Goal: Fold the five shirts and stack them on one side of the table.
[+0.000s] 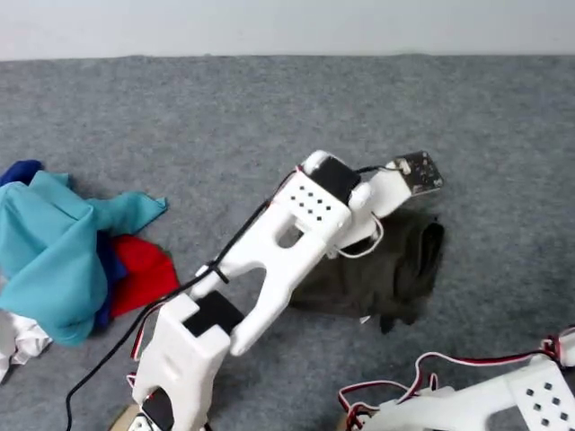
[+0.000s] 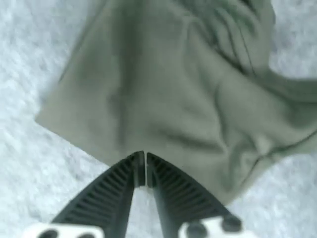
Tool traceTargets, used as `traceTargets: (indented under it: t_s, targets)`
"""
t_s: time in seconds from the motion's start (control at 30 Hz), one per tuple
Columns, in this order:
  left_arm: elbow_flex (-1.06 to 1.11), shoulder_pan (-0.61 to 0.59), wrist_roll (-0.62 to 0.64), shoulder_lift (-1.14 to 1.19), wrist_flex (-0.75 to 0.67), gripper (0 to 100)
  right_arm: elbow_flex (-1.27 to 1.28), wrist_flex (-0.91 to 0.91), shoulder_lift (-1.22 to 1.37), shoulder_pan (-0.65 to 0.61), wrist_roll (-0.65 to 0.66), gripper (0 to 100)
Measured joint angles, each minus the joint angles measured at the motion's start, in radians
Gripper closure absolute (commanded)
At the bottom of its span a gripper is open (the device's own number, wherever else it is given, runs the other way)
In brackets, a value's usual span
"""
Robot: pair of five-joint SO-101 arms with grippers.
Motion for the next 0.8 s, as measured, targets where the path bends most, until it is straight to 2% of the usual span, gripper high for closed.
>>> traceTargets:
  t_s: [0.2, 0.37, 0.5, 0.7, 0.8]
  targets:
    - [0.112, 0.132, 0.021, 0.000, -0.044, 99, 0.000, 0.000, 0.000, 0.000, 0.000, 98.7]
    - [0.101, 0.092, 0.028, -0.014, -0.011, 99, 0.000, 0.048, 0.000, -0.069, 0.000, 98.7]
    - [0.054, -0.060, 0.084, -0.054, 0.078, 99, 0.000, 0.115, 0.000, -0.249, -0.064, 98.7]
    - [0.057, -0.393, 0.118, -0.219, 0.092, 99, 0.000, 0.130, 0.008, -0.615, -0.287, 98.7]
    - [0.098, -0.528, 0.120, -0.313, 0.092, 99, 0.000, 0.083, 0.130, -0.807, -0.414, 98.7]
